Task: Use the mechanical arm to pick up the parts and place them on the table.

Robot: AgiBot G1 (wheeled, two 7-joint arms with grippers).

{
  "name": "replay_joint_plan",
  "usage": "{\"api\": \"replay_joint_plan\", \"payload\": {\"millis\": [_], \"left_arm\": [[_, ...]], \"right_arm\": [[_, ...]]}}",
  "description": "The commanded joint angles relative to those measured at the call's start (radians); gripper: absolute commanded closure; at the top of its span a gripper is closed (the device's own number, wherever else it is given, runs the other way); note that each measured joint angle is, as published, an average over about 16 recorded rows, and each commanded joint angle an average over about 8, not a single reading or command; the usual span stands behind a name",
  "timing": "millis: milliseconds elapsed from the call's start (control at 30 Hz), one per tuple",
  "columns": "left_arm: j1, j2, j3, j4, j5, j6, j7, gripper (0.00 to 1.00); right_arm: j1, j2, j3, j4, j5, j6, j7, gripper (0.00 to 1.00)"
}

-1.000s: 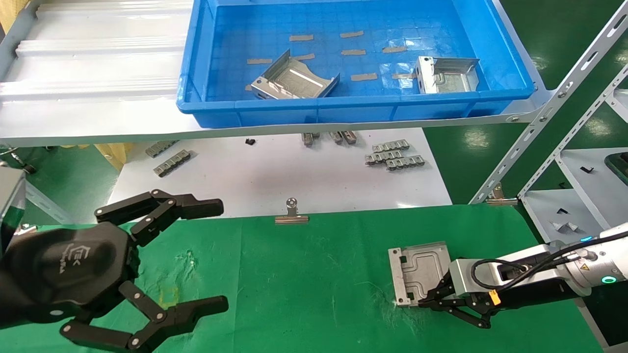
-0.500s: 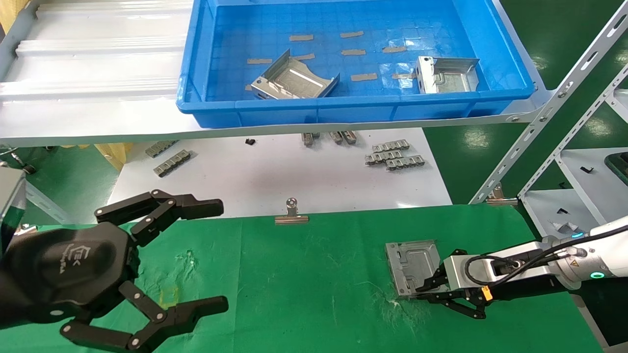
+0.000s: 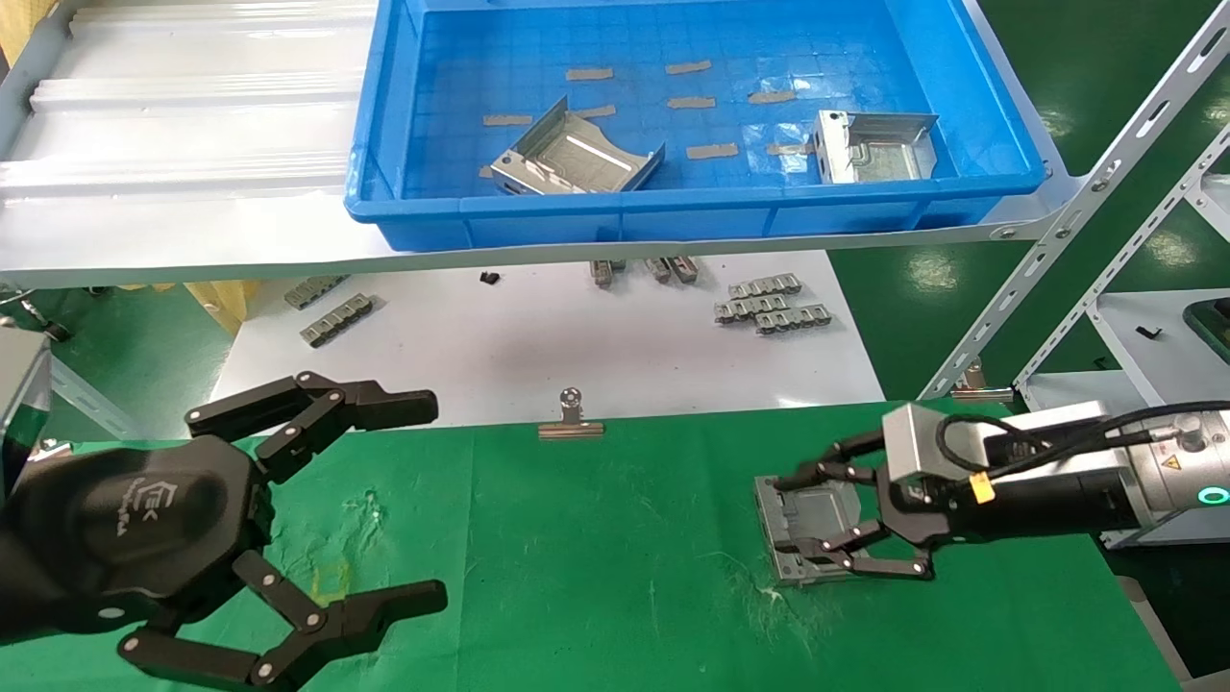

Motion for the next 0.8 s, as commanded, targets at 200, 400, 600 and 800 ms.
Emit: {"api": "replay_joint_plan", "payload": {"millis": [200,400,600,800], "left_arm": [[0.000,0.000,0.000,0.000,0.000,0.000,0.000,0.00],[0.000,0.000,0.000,0.000,0.000,0.000,0.000,0.00],[0.000,0.000,0.000,0.000,0.000,0.000,0.000,0.00],[0.000,0.000,0.000,0.000,0.000,0.000,0.000,0.00]], "right_arm": [[-0.006,0.013,0.019,0.014,0.034,-0.006,0.033,0.00],[-0.009,0.010,0.017,0.017,0.021,-0.001,0.025,0.00],[-0.050,0.031,0.080,0.087,0.027,0.006,0.073,0.00],[-0.118,0.064,0.183,0.204,0.040,0.016,0.153,0.00]]}}
